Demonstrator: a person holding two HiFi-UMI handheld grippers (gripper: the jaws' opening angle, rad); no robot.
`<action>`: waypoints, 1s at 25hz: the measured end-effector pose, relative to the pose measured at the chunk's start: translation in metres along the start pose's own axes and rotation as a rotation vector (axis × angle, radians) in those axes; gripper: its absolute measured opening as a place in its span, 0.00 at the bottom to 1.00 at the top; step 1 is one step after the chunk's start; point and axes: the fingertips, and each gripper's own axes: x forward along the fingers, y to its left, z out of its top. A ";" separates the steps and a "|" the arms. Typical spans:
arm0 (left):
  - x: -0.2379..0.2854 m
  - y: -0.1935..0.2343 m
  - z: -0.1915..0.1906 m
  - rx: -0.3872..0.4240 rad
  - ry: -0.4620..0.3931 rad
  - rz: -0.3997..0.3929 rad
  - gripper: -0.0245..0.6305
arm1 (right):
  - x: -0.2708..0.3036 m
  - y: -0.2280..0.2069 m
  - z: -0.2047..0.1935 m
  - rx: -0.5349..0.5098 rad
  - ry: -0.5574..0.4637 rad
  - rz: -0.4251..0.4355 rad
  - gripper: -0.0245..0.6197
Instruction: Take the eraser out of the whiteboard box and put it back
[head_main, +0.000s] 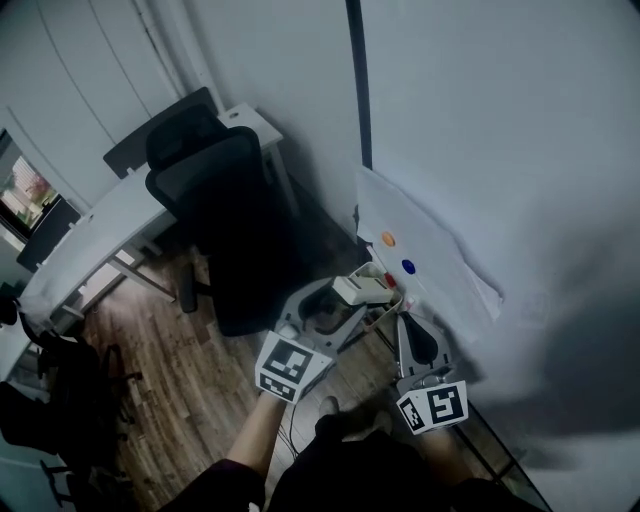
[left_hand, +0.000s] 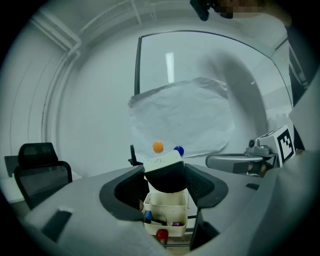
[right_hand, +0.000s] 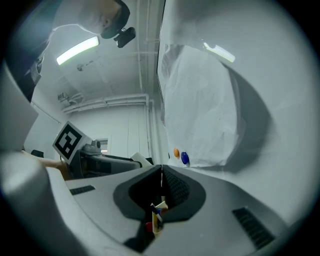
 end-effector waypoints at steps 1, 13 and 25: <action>-0.006 -0.003 0.002 -0.007 -0.022 0.021 0.42 | -0.003 0.002 0.002 0.008 -0.002 0.014 0.04; -0.071 -0.019 0.005 -0.064 -0.141 0.226 0.42 | -0.020 0.037 0.007 0.061 -0.010 0.129 0.04; -0.096 -0.010 0.000 -0.081 -0.176 0.206 0.42 | -0.023 0.063 0.004 0.055 -0.020 0.083 0.05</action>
